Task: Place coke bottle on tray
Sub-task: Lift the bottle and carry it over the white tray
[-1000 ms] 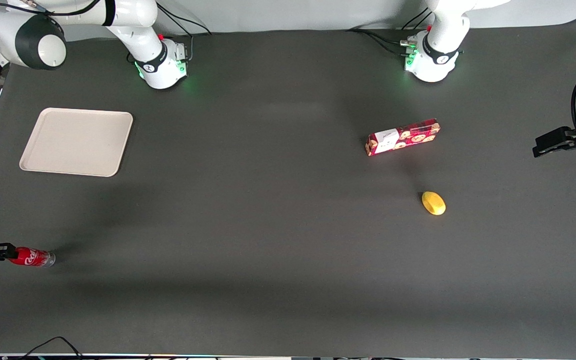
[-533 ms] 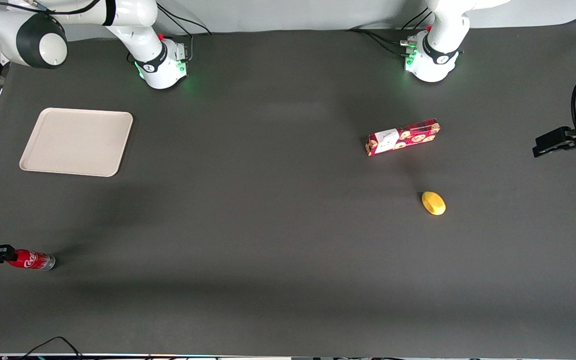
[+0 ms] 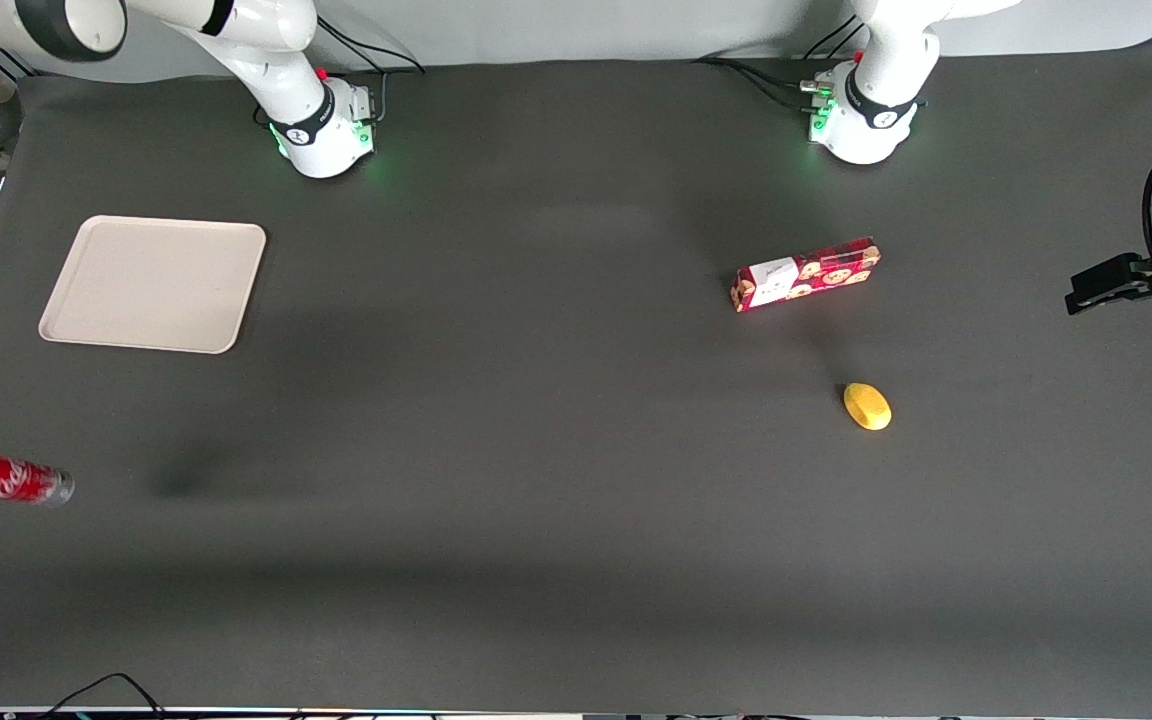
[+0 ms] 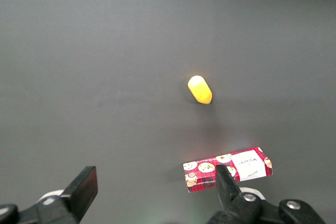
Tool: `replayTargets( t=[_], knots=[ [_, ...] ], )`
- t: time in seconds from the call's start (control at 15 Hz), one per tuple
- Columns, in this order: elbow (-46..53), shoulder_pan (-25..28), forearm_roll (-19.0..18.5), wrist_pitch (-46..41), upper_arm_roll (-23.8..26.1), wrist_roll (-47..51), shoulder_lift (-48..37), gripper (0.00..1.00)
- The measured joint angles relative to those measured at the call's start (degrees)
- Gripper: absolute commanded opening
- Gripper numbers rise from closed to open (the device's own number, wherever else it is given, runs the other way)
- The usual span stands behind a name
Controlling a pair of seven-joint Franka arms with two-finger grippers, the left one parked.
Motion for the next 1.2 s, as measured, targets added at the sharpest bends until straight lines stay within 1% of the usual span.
replayTargets(
  t=[0.13, 0.33, 0.6, 0.8, 0.93, 1.07, 1.2],
  knots=[
    [-3.67, 1.59, -0.62, -4.10, -0.58, 1.39, -5.99, 0.00],
    [-12.97, 3.52, -1.09, -7.14, -2.78, 1.95, -16.23, 0.00],
    [-28.30, 5.77, -1.19, -7.31, -10.35, 1.92, -28.41, 0.00],
    [-39.94, 6.43, -2.24, -1.21, -16.31, 1.27, -35.20, 0.00],
    [-49.89, 7.73, -4.83, 5.32, -21.07, 0.01, -40.12, 0.00],
    [-56.09, 8.73, -6.64, 8.07, -24.52, -1.57, -42.95, 0.00],
    [-60.16, 9.23, -8.03, 11.26, -28.63, -5.66, -44.42, 0.00]
  ],
)
